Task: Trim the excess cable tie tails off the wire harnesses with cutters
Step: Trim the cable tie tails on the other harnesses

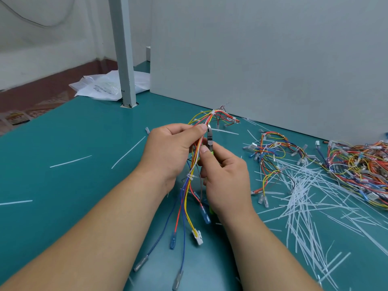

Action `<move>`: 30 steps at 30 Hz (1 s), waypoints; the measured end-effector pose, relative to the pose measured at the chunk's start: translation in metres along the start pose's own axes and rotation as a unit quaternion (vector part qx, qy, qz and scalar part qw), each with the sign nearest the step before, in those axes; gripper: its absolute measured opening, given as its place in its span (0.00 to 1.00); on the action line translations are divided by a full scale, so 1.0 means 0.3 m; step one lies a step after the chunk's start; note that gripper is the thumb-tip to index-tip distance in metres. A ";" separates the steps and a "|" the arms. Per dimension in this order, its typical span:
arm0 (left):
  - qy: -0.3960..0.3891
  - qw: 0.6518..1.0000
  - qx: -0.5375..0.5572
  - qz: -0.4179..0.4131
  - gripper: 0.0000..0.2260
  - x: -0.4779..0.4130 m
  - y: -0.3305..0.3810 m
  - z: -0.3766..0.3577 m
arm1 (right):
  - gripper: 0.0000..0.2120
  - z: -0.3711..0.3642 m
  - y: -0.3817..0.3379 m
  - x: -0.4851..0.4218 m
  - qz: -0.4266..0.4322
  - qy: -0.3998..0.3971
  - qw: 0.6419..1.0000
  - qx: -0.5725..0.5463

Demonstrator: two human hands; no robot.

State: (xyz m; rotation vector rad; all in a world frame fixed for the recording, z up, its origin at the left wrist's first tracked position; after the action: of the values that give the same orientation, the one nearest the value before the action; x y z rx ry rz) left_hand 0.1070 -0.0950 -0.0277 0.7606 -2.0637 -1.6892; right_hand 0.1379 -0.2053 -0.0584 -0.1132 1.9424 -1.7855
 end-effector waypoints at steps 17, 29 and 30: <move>-0.034 0.994 0.081 0.072 0.07 -0.005 -0.024 -0.013 | 0.14 0.012 -0.008 0.000 0.110 0.069 0.972 0.194; 0.000 0.987 0.125 0.102 0.07 -0.004 -0.031 -0.020 | 0.18 0.013 -0.007 -0.003 0.094 0.045 0.979 0.177; 0.004 0.986 0.129 0.101 0.07 -0.005 -0.030 -0.019 | 0.18 0.014 -0.007 -0.002 0.098 0.045 0.978 0.178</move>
State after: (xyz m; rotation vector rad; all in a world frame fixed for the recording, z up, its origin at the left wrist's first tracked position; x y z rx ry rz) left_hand 0.1129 -0.0998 -0.0351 0.6055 -2.2960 -1.3267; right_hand 0.1395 -0.2091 -0.0562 0.2765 1.5951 -1.9969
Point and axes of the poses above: each hand's wrist, its own x-axis away from the middle knuckle, its own z-axis out of the back of the hand, y = z × x, the point moved 1 cm from there along -x, towards the middle knuckle, and after that the axes turned 6 degrees about -x, right-handed, at the moved point
